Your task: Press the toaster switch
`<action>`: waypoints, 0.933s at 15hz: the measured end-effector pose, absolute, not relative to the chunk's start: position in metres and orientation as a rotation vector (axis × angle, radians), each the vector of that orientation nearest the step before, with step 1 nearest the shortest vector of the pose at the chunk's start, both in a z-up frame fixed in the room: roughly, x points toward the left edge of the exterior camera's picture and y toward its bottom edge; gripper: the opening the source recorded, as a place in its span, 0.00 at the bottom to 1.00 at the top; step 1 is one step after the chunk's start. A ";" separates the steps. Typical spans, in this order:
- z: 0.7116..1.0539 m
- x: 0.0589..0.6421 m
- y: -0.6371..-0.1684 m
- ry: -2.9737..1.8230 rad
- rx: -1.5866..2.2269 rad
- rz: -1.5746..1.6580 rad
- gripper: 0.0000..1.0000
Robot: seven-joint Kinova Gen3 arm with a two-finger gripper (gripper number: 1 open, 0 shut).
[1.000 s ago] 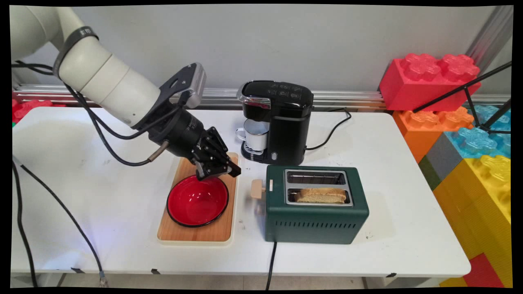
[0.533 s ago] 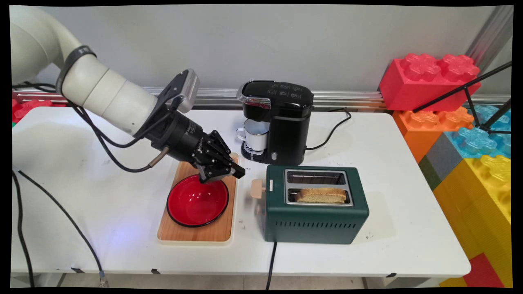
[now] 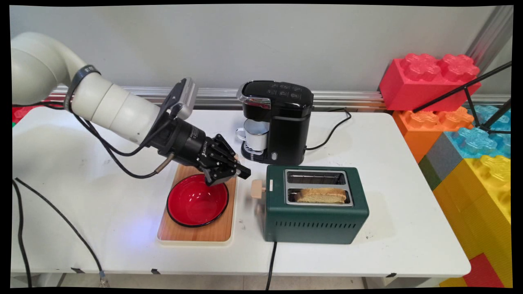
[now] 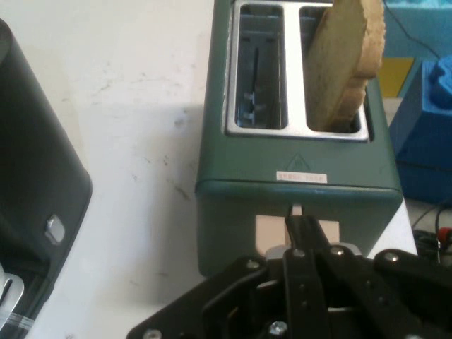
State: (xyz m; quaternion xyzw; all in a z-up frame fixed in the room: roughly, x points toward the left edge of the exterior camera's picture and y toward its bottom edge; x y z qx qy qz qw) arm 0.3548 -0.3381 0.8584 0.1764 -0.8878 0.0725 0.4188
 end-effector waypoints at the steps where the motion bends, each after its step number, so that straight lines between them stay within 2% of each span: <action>1: 0.855 0.356 -0.339 -2.216 0.445 0.180 0.00; 14: 0.825 0.367 -0.347 -2.125 0.435 0.142 0.00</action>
